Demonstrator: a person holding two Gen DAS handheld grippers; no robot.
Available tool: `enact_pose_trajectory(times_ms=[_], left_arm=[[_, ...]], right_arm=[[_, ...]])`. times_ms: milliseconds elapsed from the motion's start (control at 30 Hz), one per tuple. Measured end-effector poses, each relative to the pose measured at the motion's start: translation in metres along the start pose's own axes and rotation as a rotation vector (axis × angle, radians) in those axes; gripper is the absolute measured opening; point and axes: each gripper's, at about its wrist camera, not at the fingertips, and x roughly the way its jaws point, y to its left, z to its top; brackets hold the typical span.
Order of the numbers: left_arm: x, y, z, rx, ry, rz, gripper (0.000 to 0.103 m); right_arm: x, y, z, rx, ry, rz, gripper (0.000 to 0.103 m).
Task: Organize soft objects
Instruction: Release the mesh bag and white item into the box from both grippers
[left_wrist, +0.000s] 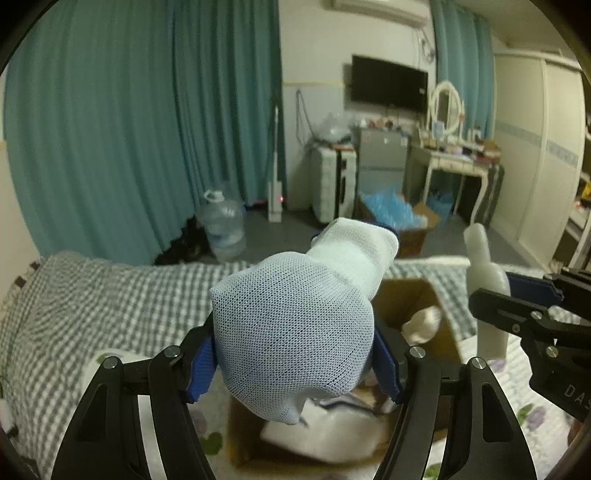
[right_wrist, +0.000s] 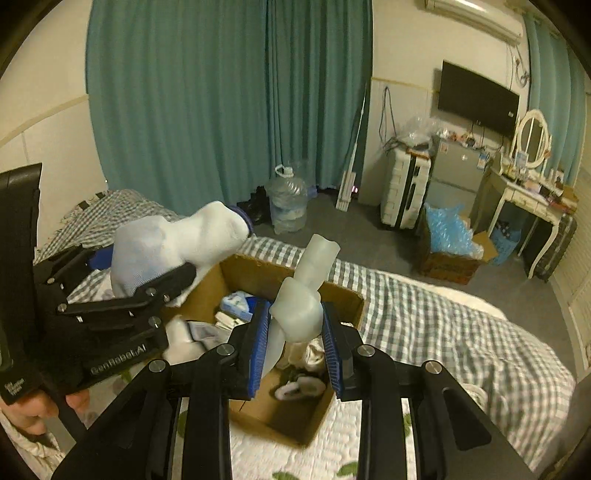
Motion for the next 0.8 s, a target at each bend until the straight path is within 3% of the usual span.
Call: enact_pose_trajectory(times_ms=[233,467,533,600,800], left_arm=[[0.047,-0.013,-0.013,0.024,0.070,-0.002,0.069],[0.060,-0.013,-0.017,0.023,0.116,0.001,0.074],[0.058,-0.014,-0.019,0.025,0.122,0.007,0.076],[0.054,-0.018,-0.020,0.042,0.120,0.029,0.077],[0.031,-0.018,-0.007,0.034,0.109,0.041,0.081]], right_arm=[[0.079,-0.017,-0.017,0.034,0.077,0.041,0.028],[0.113,-0.032,-0.023,0.103,0.085,0.067,0.033],[0.118,-0.037,-0.023,0.132,0.104,0.071,0.039],[0.117,-0.037,-0.022,0.142,0.105,0.064,0.066],[0.080,-0.039,-0.010,0.145,0.039,-0.001,0.068]])
